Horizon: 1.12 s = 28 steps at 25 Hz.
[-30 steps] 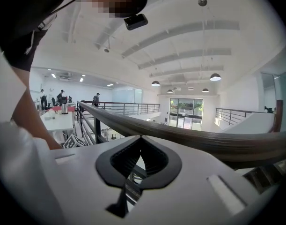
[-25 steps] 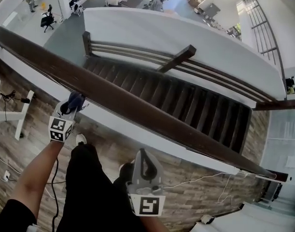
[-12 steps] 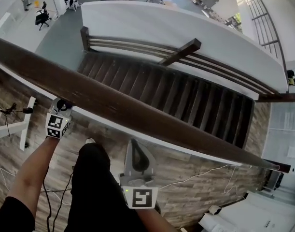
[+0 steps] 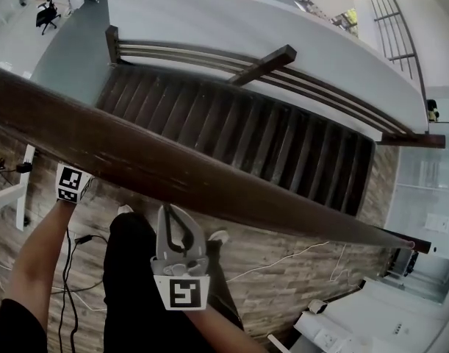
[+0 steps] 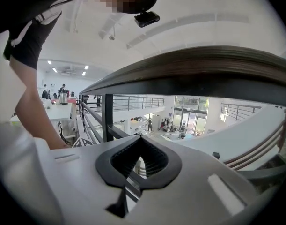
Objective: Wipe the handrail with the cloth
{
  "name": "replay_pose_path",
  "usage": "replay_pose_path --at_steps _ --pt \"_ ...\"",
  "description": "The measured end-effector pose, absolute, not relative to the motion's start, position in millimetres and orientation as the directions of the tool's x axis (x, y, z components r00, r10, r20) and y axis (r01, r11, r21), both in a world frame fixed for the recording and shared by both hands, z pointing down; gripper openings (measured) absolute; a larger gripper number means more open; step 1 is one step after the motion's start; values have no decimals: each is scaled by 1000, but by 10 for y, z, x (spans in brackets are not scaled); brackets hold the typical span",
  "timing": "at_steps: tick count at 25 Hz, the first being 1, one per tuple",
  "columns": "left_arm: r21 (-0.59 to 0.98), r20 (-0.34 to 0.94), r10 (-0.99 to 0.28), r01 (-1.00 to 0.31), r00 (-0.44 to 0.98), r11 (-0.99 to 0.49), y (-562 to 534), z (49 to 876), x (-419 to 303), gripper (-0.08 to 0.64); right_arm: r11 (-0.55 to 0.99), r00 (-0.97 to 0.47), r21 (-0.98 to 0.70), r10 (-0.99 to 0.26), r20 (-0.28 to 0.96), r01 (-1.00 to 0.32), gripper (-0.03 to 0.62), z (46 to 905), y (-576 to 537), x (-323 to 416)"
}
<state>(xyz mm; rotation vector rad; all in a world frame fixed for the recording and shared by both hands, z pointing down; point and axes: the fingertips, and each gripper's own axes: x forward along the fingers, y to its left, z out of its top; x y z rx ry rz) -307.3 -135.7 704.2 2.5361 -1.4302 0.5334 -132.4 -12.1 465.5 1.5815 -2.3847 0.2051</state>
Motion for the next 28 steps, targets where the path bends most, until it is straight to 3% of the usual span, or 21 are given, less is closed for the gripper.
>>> replay_pose_path --at_steps 13,28 --pt "51 323 -849 -903 419 -427 -1296 7048 -2969 52 315 -273 54 -887 373 -948 2 5253 -325 -1216" --pt "30 341 -814 -871 470 -490 -1216 7015 -2485 51 296 -259 41 -889 378 -954 2 5160 -257 -880"
